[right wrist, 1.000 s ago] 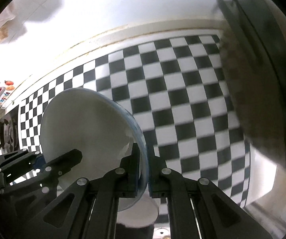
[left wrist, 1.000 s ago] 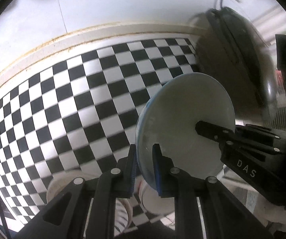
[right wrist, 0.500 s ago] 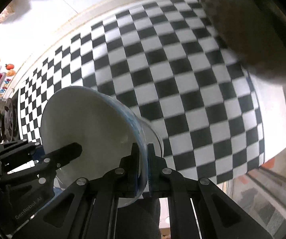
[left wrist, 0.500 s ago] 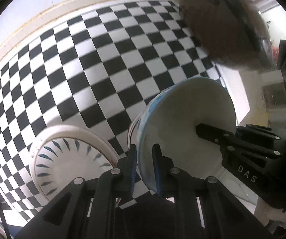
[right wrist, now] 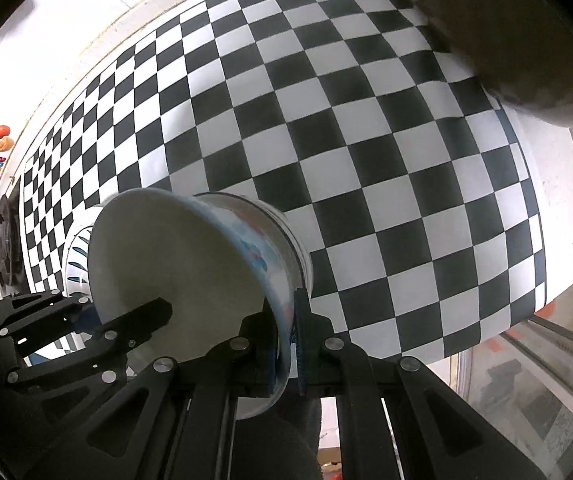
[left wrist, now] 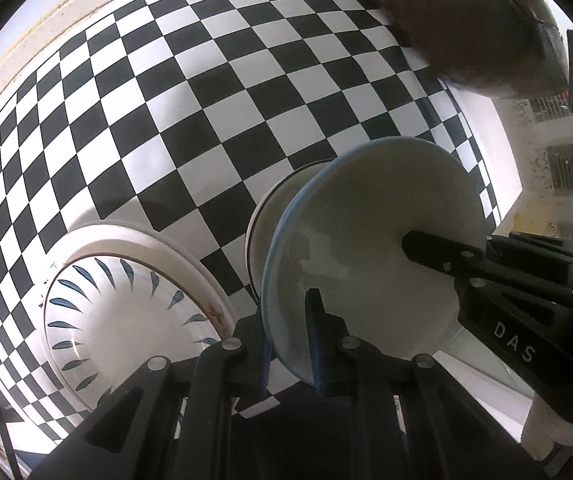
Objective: Organize plates and bowls
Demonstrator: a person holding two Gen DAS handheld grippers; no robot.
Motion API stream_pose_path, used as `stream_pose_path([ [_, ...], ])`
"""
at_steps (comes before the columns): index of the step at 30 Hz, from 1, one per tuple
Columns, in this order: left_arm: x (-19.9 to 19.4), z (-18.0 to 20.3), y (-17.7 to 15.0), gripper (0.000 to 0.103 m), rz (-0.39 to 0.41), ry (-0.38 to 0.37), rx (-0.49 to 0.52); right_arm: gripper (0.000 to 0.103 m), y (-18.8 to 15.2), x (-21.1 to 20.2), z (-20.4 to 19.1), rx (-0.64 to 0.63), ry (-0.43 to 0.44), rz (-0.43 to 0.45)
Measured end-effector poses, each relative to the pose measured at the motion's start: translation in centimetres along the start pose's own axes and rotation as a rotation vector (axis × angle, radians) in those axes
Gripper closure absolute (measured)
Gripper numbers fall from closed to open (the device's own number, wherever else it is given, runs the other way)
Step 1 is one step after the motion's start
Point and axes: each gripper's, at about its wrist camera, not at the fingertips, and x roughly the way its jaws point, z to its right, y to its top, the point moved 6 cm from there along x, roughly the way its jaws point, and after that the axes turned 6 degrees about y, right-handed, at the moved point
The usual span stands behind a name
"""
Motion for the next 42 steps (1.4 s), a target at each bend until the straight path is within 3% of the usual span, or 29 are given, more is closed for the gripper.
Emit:
stream_pose_path([
  [13, 0.6, -1.1, 0.1, 0.09, -0.005, 0.007, -0.04, 0.089, 0.0, 2.3, -1.1, -0.008, 0.007, -0.082],
  [22, 1.3, -1.0, -0.7, 0.089, -0.02, 0.004, -0.047, 0.087, 0.7, 1.9, -1.8, -0.042, -0.039, -0.066],
  [36, 1.4, -0.8, -0.5, 0.088, -0.015, 0.012, -0.035, 0.086, 0.0, 0.2, -0.4, -0.023, 0.016, -0.053],
  [42, 1.3, -0.7, -0.5, 0.088, -0.005, 0.022, -0.033, 0.087, -0.5, 0.1, -0.7, -0.07, -0.03, -0.032],
])
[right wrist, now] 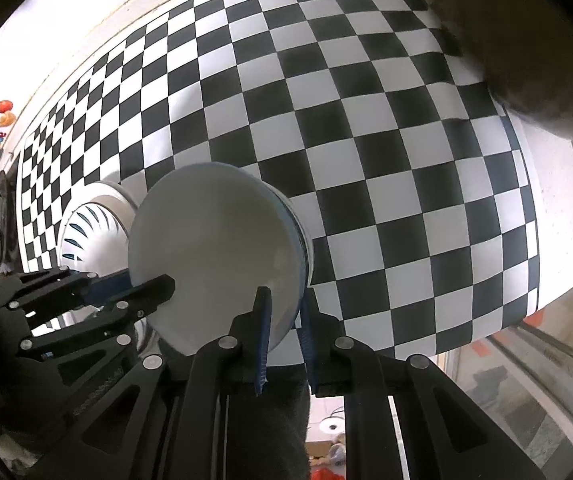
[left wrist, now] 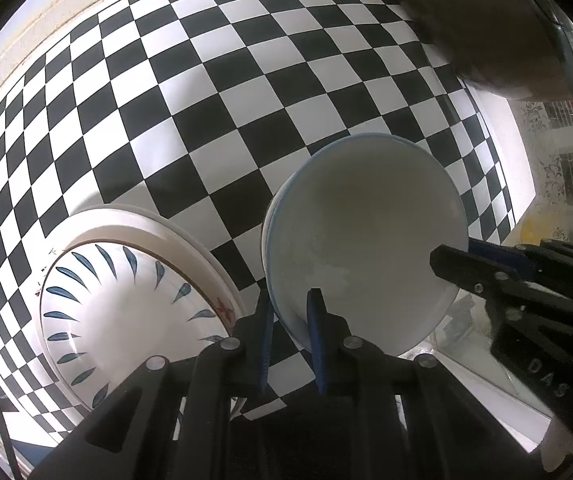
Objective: Organize plates and bowls
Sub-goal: 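Open both grippers and lift them away from the bowl stack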
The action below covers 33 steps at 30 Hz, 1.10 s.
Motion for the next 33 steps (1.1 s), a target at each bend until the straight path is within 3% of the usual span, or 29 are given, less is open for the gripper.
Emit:
stream_pose_path([
  [5, -0.6, 0.1, -0.2, 0.088, 0.013, 0.001, -0.005, 0.088, -0.1, 0.4, -0.1, -0.003, -0.008, 0.0],
  [11, -4.1, -0.4, -0.9, 0.088, 0.096, 0.048, 0.007, 0.086, -0.9, -0.7, -0.7, -0.007, -0.026, 0.024],
  [12, -4.8, -0.6, -1.1, 0.088, 0.112, 0.059, 0.013, 0.083, -1.1, -1.1, -0.8, -0.008, -0.024, 0.032],
  [14, -6.2, -1.1, -1.5, 0.088, 0.14, 0.074, 0.014, 0.064, -1.8, -2.3, -1.3, -0.007, 0.007, 0.061],
  [15, -7.0, -1.4, -1.7, 0.087, 0.154, 0.072, 0.009, 0.045, -2.1, -2.9, -1.5, -0.006, 0.016, 0.076],
  [16, -7.7, -1.7, -1.9, 0.085, 0.168, 0.072, 0.004, 0.032, -2.4, -3.7, -1.8, -0.007, 0.024, 0.096],
  [20, -10.6, -3.1, -2.7, 0.066, 0.234, 0.086, -0.026, 0.023, -3.4, -6.2, -2.6, -0.014, 0.019, 0.153],
  [24, -13.1, -3.8, -3.5, 0.027, 0.293, 0.098, -0.037, 0.018, -4.4, -9.0, -3.6, -0.021, 0.005, 0.218],
  [33, -16.9, -3.3, -5.9, 0.025, 0.379, 0.108, -0.016, 0.014, -6.9, -13.7, -4.9, -0.006, -0.004, 0.318],
])
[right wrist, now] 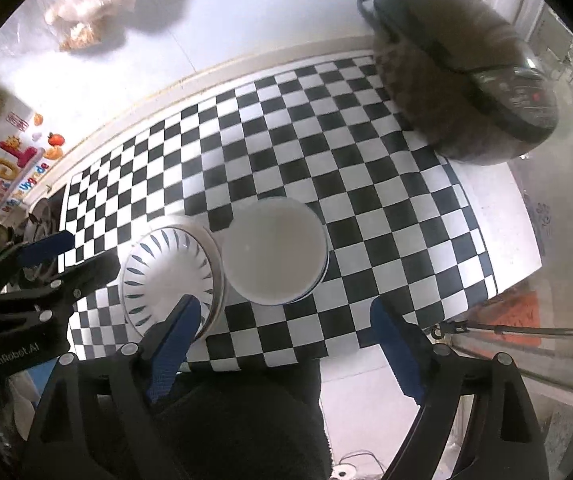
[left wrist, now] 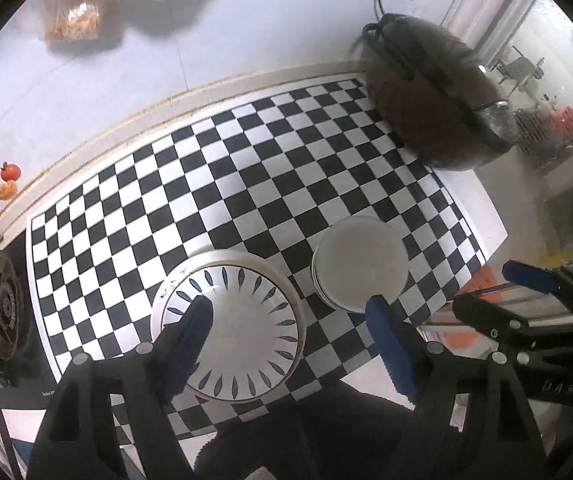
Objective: Organize plates and bowls
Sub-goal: 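Open both grippers and lift them away from the bowl stack, then grasp the nested bowl stack rim with the left gripper while the right gripper grasps it too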
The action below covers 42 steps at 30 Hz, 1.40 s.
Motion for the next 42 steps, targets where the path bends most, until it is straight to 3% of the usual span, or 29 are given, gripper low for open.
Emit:
stream_pose_path([
  [10, -2.4, 2.0, -0.1, 0.025, 0.055, -0.009, 0.066, 0.014, -0.4, -2.9, 1.1, 0.055, 0.002, 0.056],
  [24, 1.9, 3.0, 1.7, 0.025, -0.003, 0.013, 0.067, 0.014, 0.5, -0.7, 3.9, 0.088, -0.021, 0.07],
  [33, 8.4, 3.1, 3.5, 0.025, -0.151, -0.041, 0.037, 0.014, 1.3, 3.9, 5.8, 0.143, 0.004, 0.009],
  [42, 15.8, 3.1, 3.7, 0.025, -0.391, -0.201, -0.064, 0.014, 1.6, 9.0, 7.5, 0.224, 0.071, -0.076],
])
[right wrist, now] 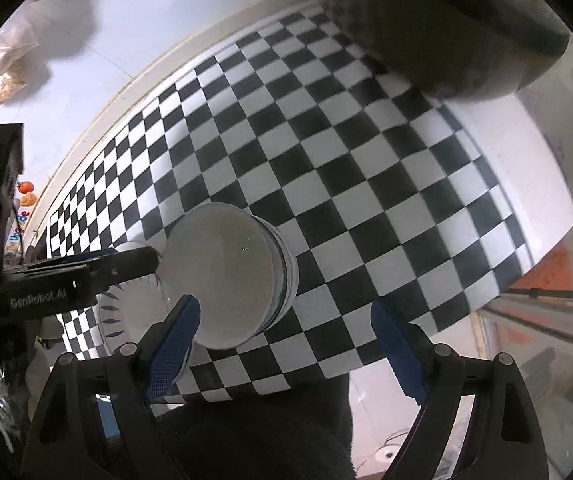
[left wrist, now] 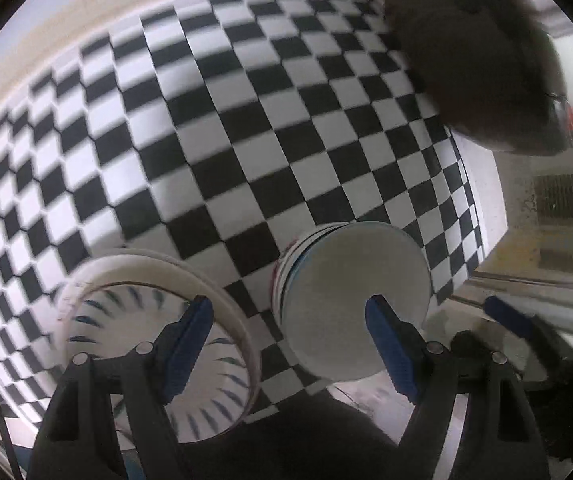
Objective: Organize plates and bowls
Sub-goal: 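Grasp the nested bowl stack rim with the left gripper while the right gripper grasps it too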
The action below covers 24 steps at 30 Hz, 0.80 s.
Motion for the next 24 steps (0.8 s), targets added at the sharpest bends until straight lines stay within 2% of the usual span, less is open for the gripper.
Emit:
stream_pose_path([
  [10, 5.3, 0.1, 1.6, 0.027, -0.153, -0.078, -0.02, 0.014, 0.7, 6.6, 1.3, 0.074, 0.097, -0.122],
  [17, 7.1, -0.2, 1.9, 0.027, -0.203, -0.101, -0.015, 0.016, 0.8, 10.2, 1.8, 0.134, 0.189, -0.18],
  [23, 8.7, 0.1, 1.6, 0.049, -0.248, -0.128, -0.01, 0.021, 0.9, 12.2, 2.0, 0.201, 0.278, -0.215],
  [24, 8.8, 0.1, 1.6, 0.049, -0.25, -0.148, -0.017, 0.022, 0.9, 12.4, 2.0, 0.21, 0.29, -0.218],
])
